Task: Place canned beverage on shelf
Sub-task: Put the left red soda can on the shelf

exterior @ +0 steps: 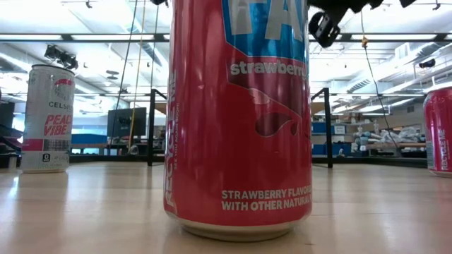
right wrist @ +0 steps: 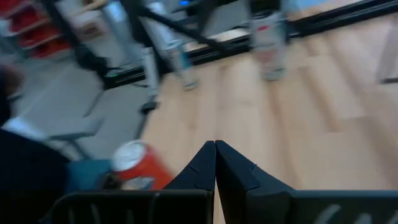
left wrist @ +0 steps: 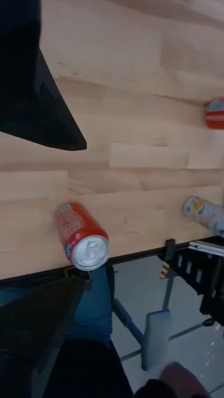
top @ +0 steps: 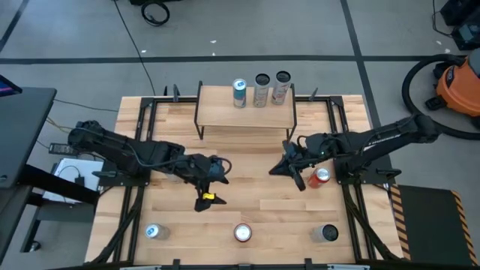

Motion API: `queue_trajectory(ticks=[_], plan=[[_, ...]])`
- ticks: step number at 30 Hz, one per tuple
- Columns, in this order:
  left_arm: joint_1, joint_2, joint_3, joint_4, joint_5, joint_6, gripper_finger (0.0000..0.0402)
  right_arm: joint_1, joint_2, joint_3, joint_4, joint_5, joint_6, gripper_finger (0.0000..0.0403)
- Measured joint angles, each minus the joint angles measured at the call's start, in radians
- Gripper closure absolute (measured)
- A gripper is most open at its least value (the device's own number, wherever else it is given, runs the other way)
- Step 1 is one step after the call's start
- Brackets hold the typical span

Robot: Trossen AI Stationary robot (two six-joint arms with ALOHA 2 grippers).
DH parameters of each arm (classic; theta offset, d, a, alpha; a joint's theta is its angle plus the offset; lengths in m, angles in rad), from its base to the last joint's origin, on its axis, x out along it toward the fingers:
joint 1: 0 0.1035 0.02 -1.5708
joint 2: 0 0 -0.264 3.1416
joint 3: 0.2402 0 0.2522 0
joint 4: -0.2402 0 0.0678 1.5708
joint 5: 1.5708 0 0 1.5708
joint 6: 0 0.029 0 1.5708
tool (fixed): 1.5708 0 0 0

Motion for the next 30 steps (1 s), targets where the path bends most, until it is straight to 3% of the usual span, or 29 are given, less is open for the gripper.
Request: queue_trajectory(ticks=[12,30], plan=[[-0.019,0.000,0.000,-0.011,-0.002,0.000,0.0049,0.057,0.071,0.000,0.183,-0.098,-0.010,0.0386],[-0.018,0.000,0.000,-0.017,-0.002,0.000,0.0049,0.058,0.130,0.000,0.209,-0.106,-0.007,0.0386]])
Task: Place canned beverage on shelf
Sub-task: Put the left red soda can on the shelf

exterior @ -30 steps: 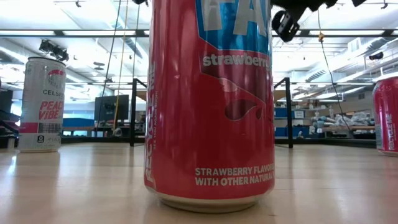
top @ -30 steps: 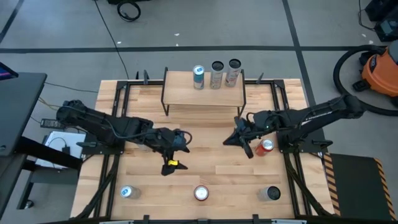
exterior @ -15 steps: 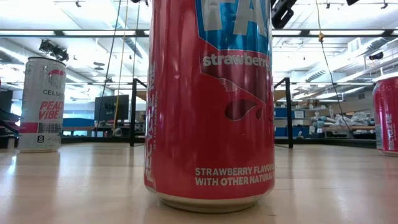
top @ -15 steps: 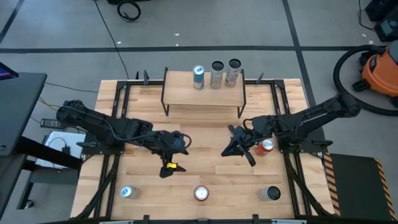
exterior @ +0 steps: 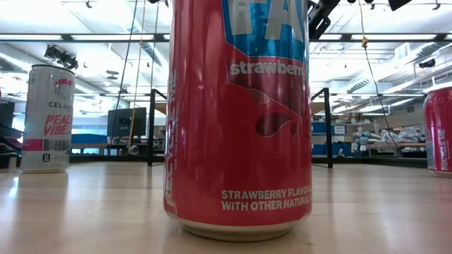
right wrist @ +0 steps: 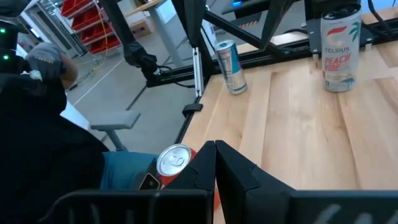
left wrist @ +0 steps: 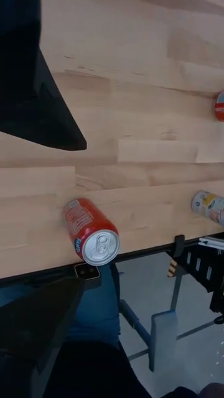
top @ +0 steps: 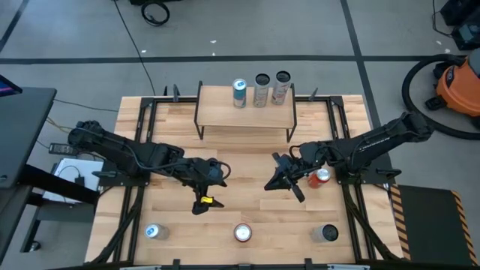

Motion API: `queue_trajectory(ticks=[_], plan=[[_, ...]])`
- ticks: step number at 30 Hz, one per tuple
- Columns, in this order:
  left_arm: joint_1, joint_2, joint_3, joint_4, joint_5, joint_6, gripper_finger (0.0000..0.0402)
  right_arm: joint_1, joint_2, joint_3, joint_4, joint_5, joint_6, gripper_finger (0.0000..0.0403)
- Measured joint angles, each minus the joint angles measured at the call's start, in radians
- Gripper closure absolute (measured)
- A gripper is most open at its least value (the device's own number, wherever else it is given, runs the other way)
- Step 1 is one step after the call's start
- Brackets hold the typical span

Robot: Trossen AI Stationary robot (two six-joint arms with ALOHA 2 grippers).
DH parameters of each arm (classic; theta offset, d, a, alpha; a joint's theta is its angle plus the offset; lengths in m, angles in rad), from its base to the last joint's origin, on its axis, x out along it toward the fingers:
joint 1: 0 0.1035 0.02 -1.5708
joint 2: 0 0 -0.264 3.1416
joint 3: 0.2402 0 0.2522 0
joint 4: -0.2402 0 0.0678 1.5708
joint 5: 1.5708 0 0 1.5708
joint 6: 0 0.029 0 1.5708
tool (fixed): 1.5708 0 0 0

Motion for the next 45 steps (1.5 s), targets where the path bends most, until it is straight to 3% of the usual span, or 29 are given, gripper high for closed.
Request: queue_trajectory(ticks=[13,34,45], plan=[[0.000,0.000,0.000,-0.001,0.000,0.002,0.0049,0.010,0.043,0.000,0.038,0.007,-0.014,0.0367],[0.000,0.000,0.000,-0.005,0.000,0.008,0.0049,0.052,0.043,0.000,-0.002,0.001,-0.102,0.0165],[0.000,0.000,0.000,-0.006,0.000,0.008,0.0049,0.049,0.043,0.000,-0.083,0.130,-0.052,0.0110]])
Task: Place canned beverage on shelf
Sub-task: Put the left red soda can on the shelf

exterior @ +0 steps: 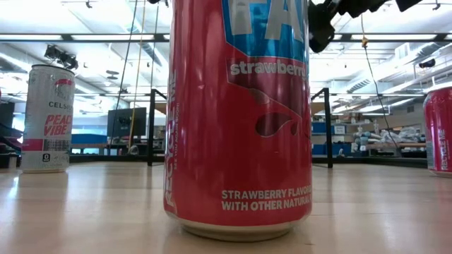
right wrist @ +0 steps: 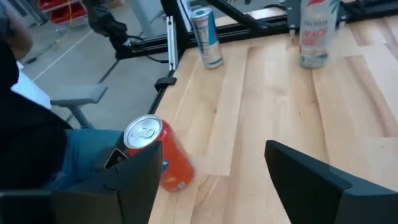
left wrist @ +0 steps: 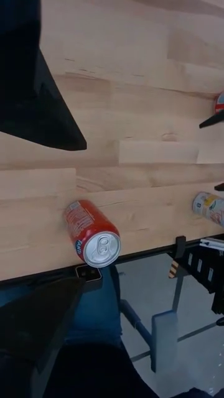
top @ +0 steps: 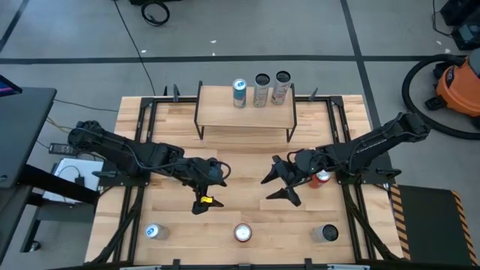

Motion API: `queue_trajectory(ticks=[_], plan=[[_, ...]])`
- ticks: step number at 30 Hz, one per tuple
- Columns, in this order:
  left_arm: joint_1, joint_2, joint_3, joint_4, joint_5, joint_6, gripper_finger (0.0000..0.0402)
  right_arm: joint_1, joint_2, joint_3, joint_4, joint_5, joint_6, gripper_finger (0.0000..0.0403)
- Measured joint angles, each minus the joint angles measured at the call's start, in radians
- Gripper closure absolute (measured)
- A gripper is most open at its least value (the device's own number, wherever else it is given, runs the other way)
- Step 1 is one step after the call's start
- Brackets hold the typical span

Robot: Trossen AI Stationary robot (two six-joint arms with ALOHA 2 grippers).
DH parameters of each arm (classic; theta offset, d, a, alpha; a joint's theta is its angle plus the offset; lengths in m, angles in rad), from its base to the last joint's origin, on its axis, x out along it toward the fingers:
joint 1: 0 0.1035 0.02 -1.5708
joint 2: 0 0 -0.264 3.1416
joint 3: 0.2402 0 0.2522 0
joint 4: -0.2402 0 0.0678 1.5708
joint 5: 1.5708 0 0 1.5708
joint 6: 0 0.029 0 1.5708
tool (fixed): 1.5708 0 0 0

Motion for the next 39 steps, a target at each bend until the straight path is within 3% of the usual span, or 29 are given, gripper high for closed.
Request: queue_trajectory(ticks=[8,13,21,26,34,39], plan=[[0.000,0.000,0.000,0.000,0.000,-0.008,0.0049,0.055,0.001,0.000,0.010,0.016,0.034,0.0112],[0.000,0.000,0.000,0.000,0.000,-0.008,0.0049,0.084,0.003,0.000,0.103,0.029,0.033,0.0112],[0.000,0.000,0.000,0.000,0.000,-0.008,0.0049,0.084,0.003,0.000,0.143,-0.038,-0.031,0.0110],[0.000,0.000,0.000,0.001,0.000,-0.008,0.0049,0.084,0.003,0.000,0.143,0.010,-0.055,0.0087],[0.000,0.000,0.000,0.001,0.000,-0.008,0.0049,0.126,0.043,0.000,0.185,0.010,-0.044,0.0016],[0.000,0.000,0.000,0.001,0.000,-0.007,0.0049,0.156,0.112,0.000,0.267,0.010,0.004,0.0004]])
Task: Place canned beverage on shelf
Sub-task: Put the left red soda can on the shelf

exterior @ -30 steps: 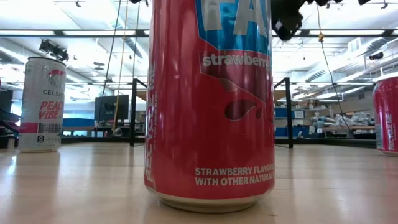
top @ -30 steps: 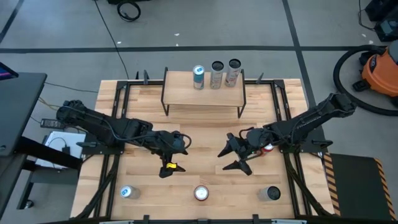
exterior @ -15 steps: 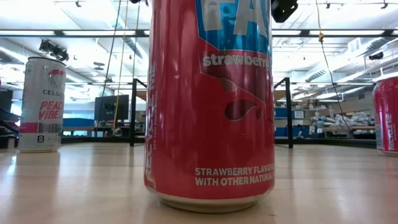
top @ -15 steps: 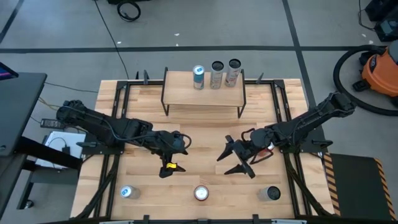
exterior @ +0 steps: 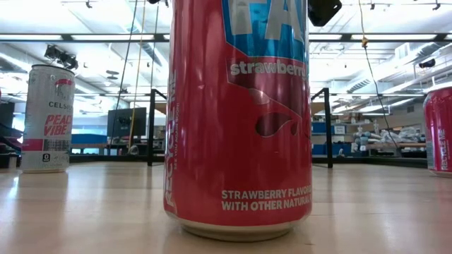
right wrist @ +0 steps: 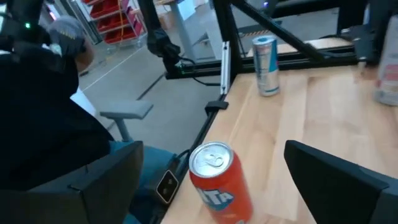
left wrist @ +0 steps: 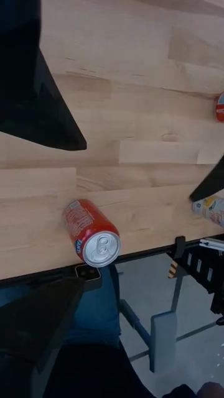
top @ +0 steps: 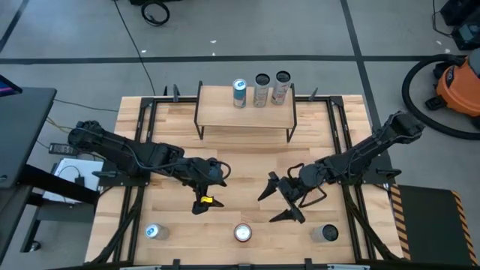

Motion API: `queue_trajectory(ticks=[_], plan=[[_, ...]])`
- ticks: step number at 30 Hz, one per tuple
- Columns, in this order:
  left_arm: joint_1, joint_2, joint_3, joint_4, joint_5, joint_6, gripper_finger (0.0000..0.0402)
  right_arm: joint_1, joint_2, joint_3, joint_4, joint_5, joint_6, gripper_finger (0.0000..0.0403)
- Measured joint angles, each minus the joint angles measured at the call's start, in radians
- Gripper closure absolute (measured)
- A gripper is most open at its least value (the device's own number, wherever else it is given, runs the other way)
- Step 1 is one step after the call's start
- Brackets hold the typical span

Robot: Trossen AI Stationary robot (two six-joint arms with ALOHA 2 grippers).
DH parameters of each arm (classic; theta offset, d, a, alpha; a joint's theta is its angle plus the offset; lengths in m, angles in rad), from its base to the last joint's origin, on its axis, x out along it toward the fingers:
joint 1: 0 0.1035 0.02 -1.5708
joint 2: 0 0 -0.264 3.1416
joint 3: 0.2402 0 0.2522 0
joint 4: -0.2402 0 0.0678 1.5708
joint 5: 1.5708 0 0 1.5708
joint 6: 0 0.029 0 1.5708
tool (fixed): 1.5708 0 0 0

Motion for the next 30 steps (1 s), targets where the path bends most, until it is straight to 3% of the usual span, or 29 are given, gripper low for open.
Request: queue_trajectory(ticks=[30], plan=[[0.013,0.000,0.000,0.001,0.000,0.007,0.0049,0.006,0.378,0.005,0.421,0.013,0.006,0.0010]])
